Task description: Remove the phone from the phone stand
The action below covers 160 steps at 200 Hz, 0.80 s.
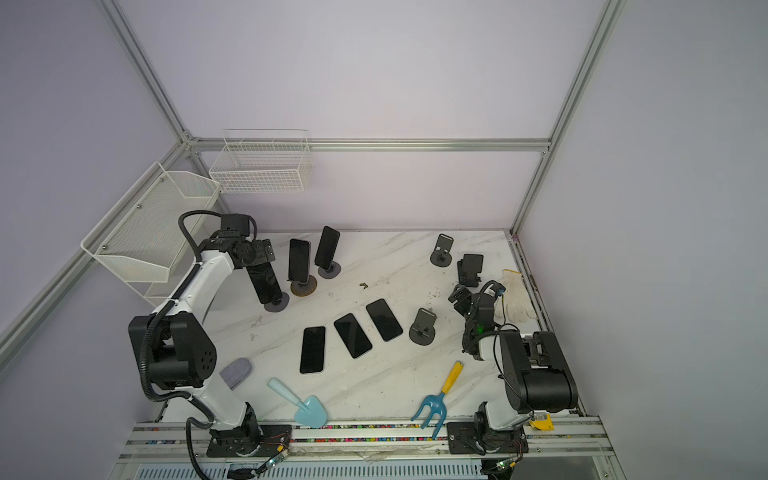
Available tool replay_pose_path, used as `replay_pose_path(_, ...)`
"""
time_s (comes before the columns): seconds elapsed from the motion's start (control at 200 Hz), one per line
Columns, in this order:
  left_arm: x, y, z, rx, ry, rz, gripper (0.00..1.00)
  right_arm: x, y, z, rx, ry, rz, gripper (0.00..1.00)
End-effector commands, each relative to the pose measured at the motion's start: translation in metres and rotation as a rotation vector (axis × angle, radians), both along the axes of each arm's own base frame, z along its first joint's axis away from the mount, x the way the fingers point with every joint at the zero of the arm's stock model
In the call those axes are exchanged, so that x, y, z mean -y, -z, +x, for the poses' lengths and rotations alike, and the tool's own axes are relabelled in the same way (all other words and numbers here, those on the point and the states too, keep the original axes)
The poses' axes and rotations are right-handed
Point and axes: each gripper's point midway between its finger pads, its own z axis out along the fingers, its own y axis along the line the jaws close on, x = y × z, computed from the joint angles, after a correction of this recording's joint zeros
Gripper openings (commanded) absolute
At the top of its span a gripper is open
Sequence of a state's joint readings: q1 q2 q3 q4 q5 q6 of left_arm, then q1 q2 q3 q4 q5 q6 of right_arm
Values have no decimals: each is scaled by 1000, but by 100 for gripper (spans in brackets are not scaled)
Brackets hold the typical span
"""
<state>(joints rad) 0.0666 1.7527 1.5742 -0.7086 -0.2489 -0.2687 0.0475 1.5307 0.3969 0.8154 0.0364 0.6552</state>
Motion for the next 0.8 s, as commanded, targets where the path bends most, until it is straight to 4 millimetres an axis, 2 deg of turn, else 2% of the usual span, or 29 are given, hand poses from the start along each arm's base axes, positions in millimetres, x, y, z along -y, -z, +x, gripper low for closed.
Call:
replay_pose_path(0.0,0,-30,20,77,10,-10,99,-1,-2,3,-6,5,-30,96)
replay_pose_path(0.2,0,-7,25,10,17,-18,100,-5,-3,5,-10,2,-51,96)
replay_pose_path(0.325,-4,-1,22,-16,14,-16,100,-7,-3,5,-12,0,-60,96)
replay_pose_path(0.485,3,5,18,-34,30,-54,97,-9,-3,7,-20,1,-69,96)
replay_pose_path(0.795,11,21,15,-102,50,-109,82,-10,-2,8,-25,0,-76,96)
